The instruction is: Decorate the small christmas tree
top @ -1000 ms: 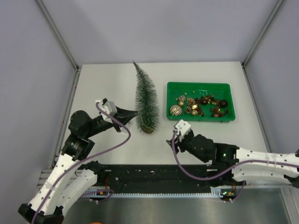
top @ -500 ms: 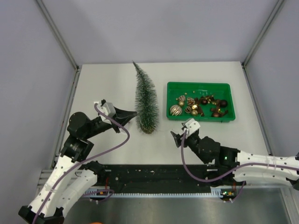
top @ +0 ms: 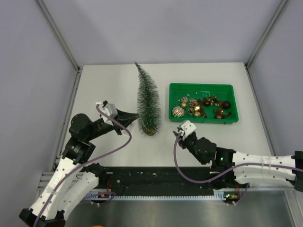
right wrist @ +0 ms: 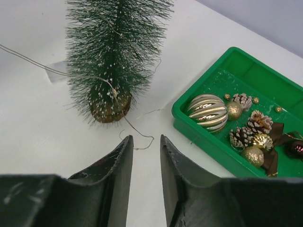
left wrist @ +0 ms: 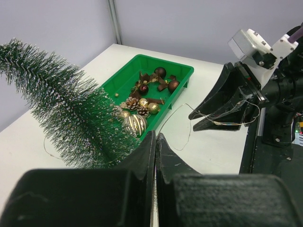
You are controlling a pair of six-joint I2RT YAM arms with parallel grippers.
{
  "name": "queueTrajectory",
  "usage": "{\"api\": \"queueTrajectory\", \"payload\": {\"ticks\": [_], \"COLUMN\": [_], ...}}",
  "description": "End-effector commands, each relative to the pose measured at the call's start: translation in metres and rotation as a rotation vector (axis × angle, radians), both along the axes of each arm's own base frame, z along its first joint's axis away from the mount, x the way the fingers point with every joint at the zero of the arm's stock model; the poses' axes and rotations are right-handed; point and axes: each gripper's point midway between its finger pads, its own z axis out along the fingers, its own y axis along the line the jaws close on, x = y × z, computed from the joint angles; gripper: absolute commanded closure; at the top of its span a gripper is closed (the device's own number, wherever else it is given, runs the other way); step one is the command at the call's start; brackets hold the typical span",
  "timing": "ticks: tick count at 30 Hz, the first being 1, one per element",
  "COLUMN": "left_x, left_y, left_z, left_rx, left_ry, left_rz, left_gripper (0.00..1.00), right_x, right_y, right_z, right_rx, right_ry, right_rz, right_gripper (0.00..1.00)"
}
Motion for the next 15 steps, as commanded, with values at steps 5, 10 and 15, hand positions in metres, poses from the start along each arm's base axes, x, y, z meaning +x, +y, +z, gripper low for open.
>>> {"api": "queueTrajectory", "payload": {"ticks": [5,10,15], "left_x": [-0.004,-0.001,0.0], "left_y": [0.003,0.006,0.008], "left_z": [0.007,0.002,-0.003], "left_rx": [-0.025,-0.038,-0.045], "left_ry": [-0.009,0.019,0.035], "left_rz": [0.009,0.035,0.054], "left_gripper": [1.0,1.0,1.0], "right_x": [-0.005,-0.018,-0.036], "right_y": [0.008,0.0,0.012], "right_z": [0.04,0.071,0.091], "right_rx": [0.129,0.195,0.204], "right_ry": [-0.004,-0.003,0.039], "right_rz": [0.065,0.127,0.243], "right_gripper": [0.99,1.0,1.0]}}
